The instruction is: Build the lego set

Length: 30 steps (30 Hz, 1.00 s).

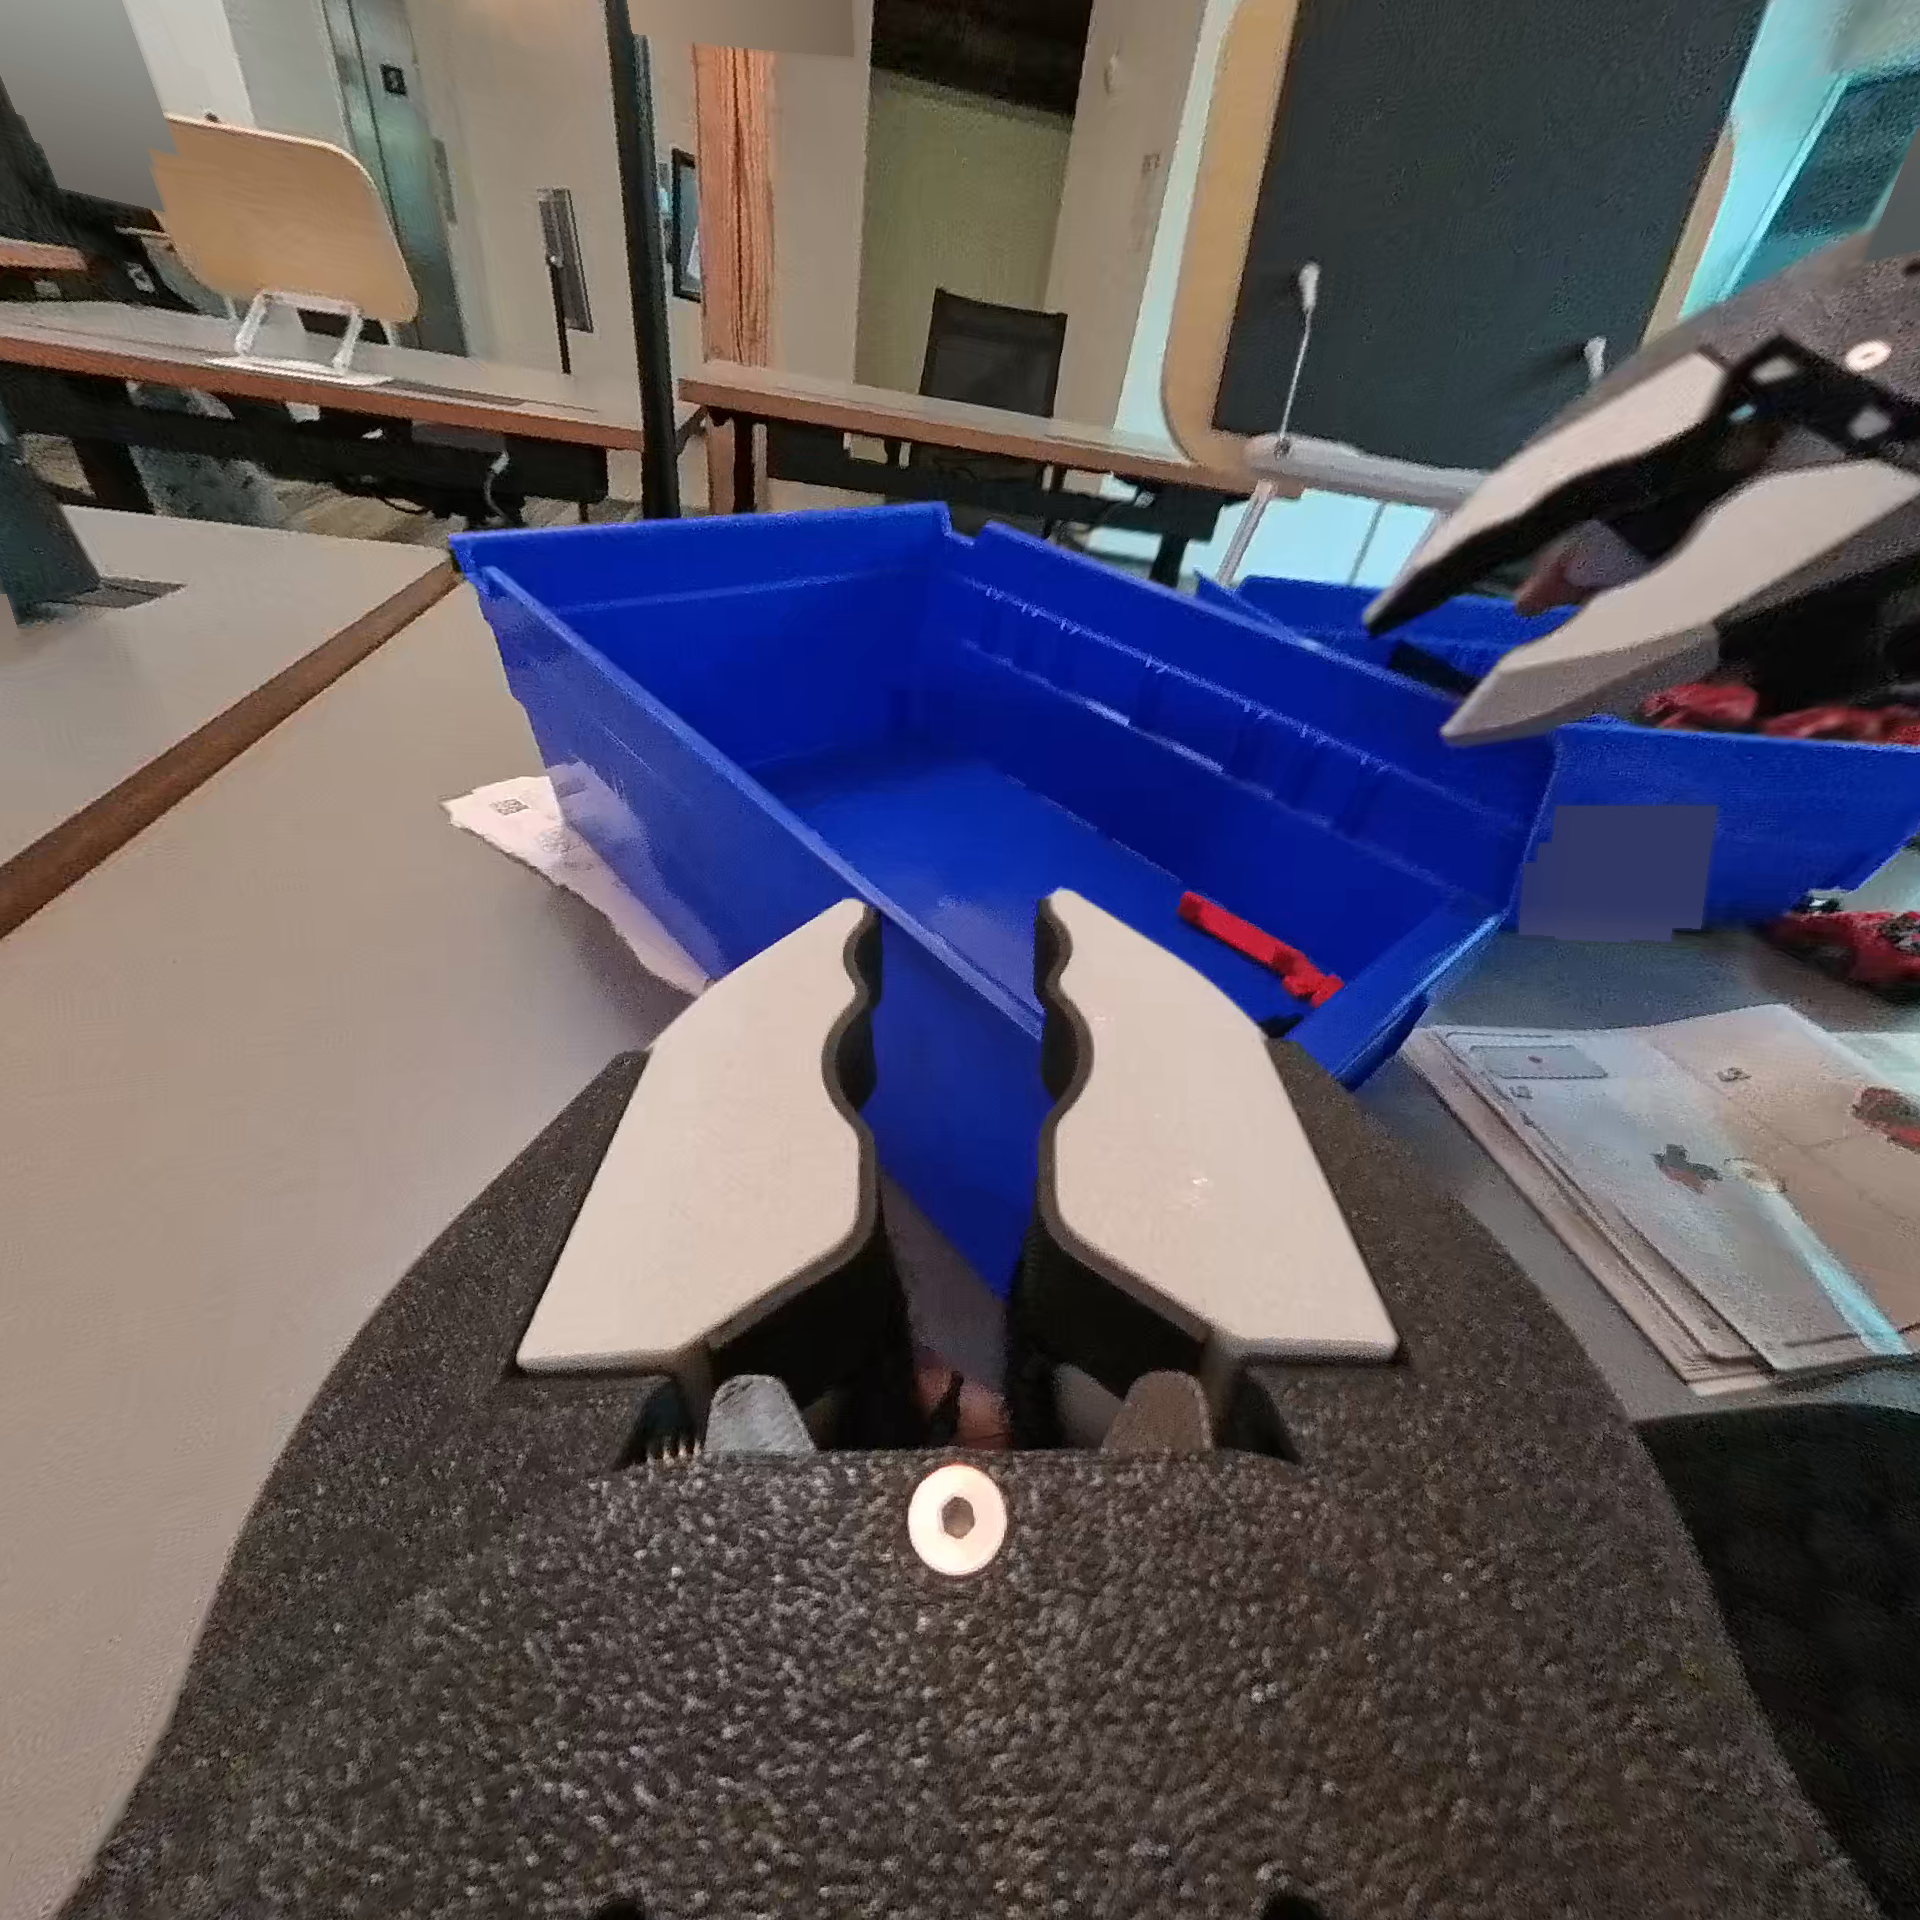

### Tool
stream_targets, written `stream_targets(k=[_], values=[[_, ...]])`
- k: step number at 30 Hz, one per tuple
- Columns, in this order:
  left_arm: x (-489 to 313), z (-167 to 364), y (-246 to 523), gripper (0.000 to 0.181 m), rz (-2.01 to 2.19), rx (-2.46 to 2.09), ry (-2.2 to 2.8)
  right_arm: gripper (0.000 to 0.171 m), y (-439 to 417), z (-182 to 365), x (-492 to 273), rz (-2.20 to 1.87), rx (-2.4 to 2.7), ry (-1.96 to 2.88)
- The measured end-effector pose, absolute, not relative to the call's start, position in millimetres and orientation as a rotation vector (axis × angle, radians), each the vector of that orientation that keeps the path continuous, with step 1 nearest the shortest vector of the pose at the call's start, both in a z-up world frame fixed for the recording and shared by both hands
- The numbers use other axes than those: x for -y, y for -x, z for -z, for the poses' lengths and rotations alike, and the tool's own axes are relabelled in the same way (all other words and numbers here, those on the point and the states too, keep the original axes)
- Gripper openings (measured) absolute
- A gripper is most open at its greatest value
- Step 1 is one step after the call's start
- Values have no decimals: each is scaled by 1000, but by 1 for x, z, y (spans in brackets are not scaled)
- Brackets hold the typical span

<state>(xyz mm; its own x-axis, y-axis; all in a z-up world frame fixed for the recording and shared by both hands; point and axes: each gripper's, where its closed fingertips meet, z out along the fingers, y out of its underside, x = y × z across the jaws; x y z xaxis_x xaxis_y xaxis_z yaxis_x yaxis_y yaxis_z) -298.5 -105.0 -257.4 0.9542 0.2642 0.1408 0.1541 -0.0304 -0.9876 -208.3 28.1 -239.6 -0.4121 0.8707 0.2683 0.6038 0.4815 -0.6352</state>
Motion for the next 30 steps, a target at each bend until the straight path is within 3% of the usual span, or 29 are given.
stream_targets(k=[4,7,9,19,25,30], values=[[111,252,296,30,-117,319,1529,39,242,228,43,-802,2417,1000],[113,247,298,28,-149,301,1462,24,262,261,86,-952,2672,1027],[118,237,297,28,-97,316,1356,23,274,288,100,-1016,2776,1123],[139,231,313,25,-98,391,1214,29,295,352,102,-823,2791,1069],[140,231,312,25,-96,386,1213,39,304,353,94,-730,2726,960],[140,231,312,25,-97,383,1216,38,312,350,94,-700,2675,930]])
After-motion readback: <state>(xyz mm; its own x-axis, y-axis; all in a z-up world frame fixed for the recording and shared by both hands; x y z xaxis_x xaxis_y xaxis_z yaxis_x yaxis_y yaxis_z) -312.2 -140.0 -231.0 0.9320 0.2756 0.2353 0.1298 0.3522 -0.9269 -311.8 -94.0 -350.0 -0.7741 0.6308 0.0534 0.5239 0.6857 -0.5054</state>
